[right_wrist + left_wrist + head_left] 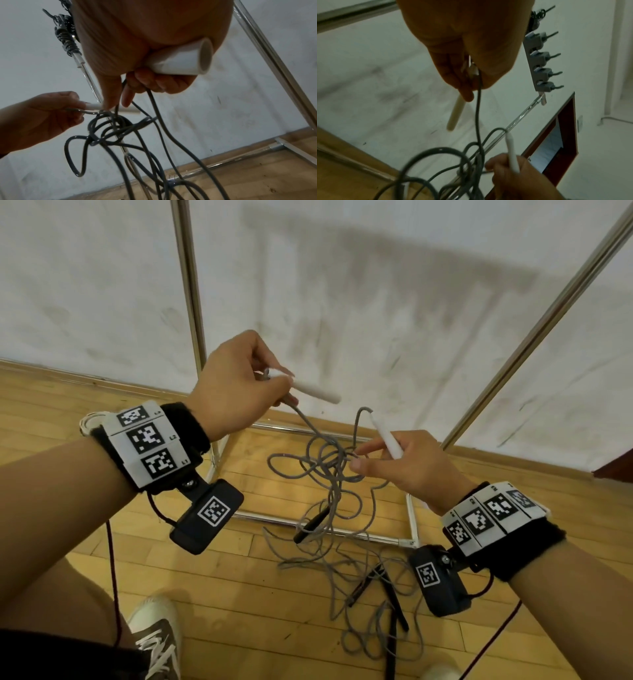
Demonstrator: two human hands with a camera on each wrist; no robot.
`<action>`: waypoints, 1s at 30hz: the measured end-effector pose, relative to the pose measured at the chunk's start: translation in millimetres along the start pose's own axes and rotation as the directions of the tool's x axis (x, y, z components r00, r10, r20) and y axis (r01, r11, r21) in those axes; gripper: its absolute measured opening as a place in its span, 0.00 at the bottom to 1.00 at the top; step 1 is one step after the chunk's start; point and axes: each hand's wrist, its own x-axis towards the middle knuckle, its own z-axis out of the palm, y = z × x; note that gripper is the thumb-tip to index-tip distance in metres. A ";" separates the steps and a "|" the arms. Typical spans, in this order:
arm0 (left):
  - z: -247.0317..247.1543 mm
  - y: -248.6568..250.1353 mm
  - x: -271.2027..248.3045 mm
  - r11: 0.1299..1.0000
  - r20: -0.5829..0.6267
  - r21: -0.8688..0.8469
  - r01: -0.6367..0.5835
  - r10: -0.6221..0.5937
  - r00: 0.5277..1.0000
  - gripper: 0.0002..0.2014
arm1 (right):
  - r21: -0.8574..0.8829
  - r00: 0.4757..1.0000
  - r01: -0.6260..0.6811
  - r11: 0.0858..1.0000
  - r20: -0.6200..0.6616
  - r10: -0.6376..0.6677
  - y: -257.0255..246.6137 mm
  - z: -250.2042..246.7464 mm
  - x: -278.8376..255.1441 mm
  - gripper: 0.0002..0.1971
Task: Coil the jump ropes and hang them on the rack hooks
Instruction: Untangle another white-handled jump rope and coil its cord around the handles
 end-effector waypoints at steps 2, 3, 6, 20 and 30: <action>0.4 -1.5 -0.4 0.990 0.046 0.143 -0.011 0.004 0.999 0.10 | -0.012 0.998 0.018 1.000 -0.053 -0.019 0.0 -1.8 0.8 0.09; 1.6 -1.8 -1.2 0.982 0.095 0.188 -0.019 0.001 0.995 0.09 | -0.029 0.996 0.018 0.999 -0.082 -0.020 0.0 -1.9 2.2 0.08; 8.8 -2.0 -6.6 0.948 0.302 0.305 -0.091 -0.006 0.953 0.11 | -0.134 0.994 0.034 0.990 -0.102 -0.048 -2.3 0.4 5.0 0.09; 40.7 -13.3 -16.9 0.872 0.562 0.409 -0.270 -0.008 0.827 0.07 | -0.190 0.983 0.126 0.974 -0.105 -0.147 -25.2 9.3 4.0 0.13; 27.0 -12.3 -10.6 0.792 0.503 0.515 -0.330 0.032 0.864 0.06 | -0.229 0.986 0.117 0.966 -0.086 -0.140 -19.4 -11.8 2.6 0.11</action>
